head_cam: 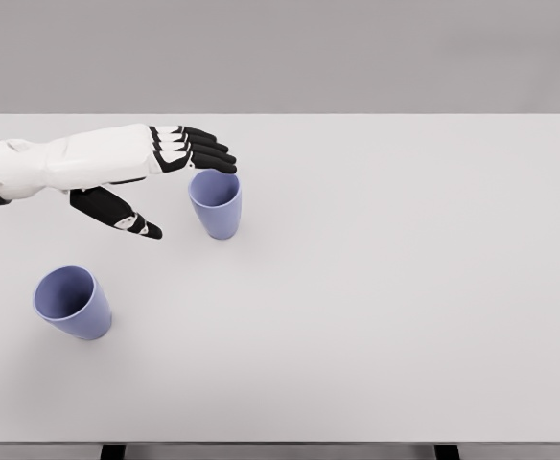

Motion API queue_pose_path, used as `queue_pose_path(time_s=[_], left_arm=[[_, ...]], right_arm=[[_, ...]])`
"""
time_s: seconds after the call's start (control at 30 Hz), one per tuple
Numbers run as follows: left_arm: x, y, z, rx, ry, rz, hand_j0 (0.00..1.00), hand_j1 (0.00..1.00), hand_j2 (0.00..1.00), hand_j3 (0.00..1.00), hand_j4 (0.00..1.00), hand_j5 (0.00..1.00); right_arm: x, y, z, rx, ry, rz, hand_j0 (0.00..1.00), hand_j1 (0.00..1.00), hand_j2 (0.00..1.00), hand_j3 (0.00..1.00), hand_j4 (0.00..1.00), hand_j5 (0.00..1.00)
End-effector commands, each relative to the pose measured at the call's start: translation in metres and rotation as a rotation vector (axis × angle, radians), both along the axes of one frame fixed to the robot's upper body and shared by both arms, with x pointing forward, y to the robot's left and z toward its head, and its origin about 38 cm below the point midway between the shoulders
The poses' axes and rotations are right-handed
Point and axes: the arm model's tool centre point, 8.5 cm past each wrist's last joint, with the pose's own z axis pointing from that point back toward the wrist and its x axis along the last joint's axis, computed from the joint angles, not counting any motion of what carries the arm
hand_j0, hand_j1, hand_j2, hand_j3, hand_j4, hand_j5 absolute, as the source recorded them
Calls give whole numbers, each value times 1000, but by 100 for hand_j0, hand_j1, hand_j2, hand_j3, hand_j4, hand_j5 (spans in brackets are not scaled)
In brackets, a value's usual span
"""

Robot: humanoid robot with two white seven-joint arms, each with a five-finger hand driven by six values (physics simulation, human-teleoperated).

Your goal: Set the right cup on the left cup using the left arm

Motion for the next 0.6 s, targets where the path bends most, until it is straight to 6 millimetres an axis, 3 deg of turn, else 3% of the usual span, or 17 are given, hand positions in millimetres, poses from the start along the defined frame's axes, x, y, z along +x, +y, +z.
queue_pose_path(time_s=[0.0,0.13,0.23,0.33,0.43,0.57], left_arm=[[0,1,1,-5,5,3,100,100,100,100,100,100],[7,7,0,8,-1,31,100,100,100,100,100,100],[17,10,14,11,-40,52,100,100,100,100,100,100],[39,20,0,38,7,109,100,100,100,100,100,100],[57,-2,-7,92,42,76,100,100,100,100,100,100],[56,-26,-13,215,121,-17,100,100,100,100,100,100]], right_arm=[[0,0,0,0,1,-1,100,100,100,100,100,100],[3,0,-1,1,-9,5,100,100,100,100,100,100],[2,0,0,1,-3,0,100,100,100,100,100,100],[2,0,0,1,-5,4,100,100,100,100,100,100],[1,0,0,1,-3,3,100,100,100,100,100,100],[1,0,0,1,-3,3,100,100,100,100,100,100]])
